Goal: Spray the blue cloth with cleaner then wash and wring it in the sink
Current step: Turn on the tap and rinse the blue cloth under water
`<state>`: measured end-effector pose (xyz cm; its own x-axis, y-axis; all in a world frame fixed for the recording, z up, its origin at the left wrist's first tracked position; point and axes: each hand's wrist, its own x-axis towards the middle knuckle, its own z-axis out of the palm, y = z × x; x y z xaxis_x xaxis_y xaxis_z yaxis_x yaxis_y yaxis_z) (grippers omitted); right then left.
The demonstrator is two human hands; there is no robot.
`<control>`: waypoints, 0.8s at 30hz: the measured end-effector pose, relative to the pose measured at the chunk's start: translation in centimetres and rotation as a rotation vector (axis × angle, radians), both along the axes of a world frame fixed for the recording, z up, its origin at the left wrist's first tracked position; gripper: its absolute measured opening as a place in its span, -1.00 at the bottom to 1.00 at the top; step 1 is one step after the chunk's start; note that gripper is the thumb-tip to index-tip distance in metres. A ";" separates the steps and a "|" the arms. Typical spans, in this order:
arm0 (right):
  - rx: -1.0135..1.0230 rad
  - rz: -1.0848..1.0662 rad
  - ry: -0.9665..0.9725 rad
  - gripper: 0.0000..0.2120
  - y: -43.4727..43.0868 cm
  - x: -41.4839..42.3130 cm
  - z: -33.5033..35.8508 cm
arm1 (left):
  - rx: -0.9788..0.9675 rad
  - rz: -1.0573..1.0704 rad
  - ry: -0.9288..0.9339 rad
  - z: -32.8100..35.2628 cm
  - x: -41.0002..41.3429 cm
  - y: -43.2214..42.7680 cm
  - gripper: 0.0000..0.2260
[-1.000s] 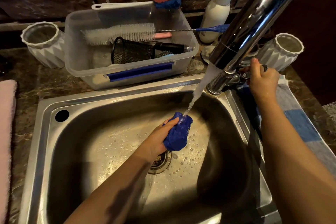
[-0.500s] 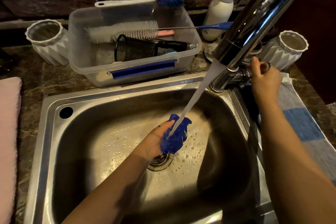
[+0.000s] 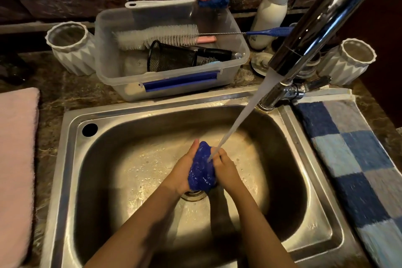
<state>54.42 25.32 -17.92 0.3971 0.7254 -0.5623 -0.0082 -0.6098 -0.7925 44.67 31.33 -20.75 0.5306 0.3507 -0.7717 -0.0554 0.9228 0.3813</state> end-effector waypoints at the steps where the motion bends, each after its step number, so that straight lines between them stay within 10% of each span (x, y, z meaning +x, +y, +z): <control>1: 0.036 -0.012 -0.039 -0.87 -0.5 -0.3 0.1 | 0.048 0.014 0.035 0.2 0.0 0.1 -0.47; 11: -0.084 -0.174 -0.422 -0.69 1.8 -3.4 0.6 | 0.107 0.141 0.134 0.6 1.5 -2.1 -0.76; 18: -0.149 -0.213 -0.240 -0.54 1.5 -0.6 -1.7 | 0.227 0.101 0.279 1.9 1.4 -2.8 -0.65; 24: 0.096 -0.015 -0.244 -0.83 -0.8 -2.5 -0.2 | 0.285 0.075 0.290 1.5 1.5 -1.4 -0.59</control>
